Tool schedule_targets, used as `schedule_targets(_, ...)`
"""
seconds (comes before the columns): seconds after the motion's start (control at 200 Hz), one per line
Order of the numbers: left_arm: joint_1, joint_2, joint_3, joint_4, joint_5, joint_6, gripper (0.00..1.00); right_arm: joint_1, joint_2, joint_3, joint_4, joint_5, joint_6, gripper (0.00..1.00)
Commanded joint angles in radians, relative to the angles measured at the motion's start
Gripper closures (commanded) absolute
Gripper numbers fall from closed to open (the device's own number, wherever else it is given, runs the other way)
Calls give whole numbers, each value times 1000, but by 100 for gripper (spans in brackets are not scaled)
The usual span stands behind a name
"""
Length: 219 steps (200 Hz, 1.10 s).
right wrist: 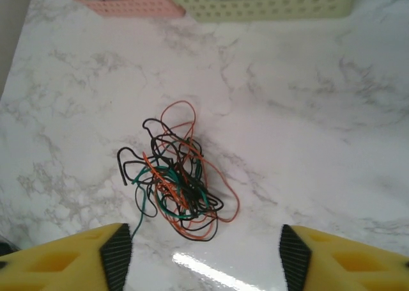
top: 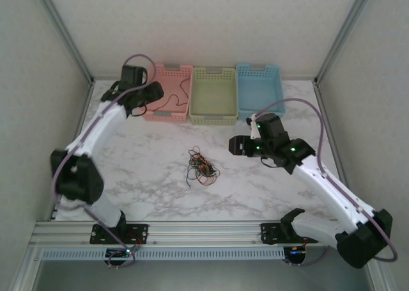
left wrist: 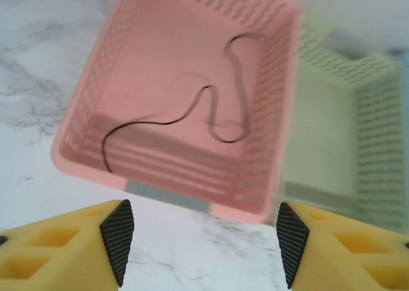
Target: Untangle the cables
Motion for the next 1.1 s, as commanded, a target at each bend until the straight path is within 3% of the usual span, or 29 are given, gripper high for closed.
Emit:
schedule_targets(0.0, -54, -193, -191, 83, 88, -50, 35, 32, 91, -15, 97, -93, 38, 42)
schedule_targets(0.26, -97, -594, -521, -19, 122, -91, 32, 189, 367, 152, 77, -67, -19, 52)
schedule_targets(0.531, -97, -876, -580, -247, 72, -71, 30, 313, 612, 399, -51, 43, -89, 54)
schedule_targets(0.716, -98, -977, -610, -263, 93, -77, 26, 333, 704, 488, -102, 61, -102, 56)
schedule_targets(0.896, -97, -979, -610, -263, 90, -73, 25, 341, 747, 516, -118, 86, -107, 61)
schedule_targets(1.091, -97, -990, -615, -262, 87, -73, 25, 345, 759, 514, -123, 92, -108, 73)
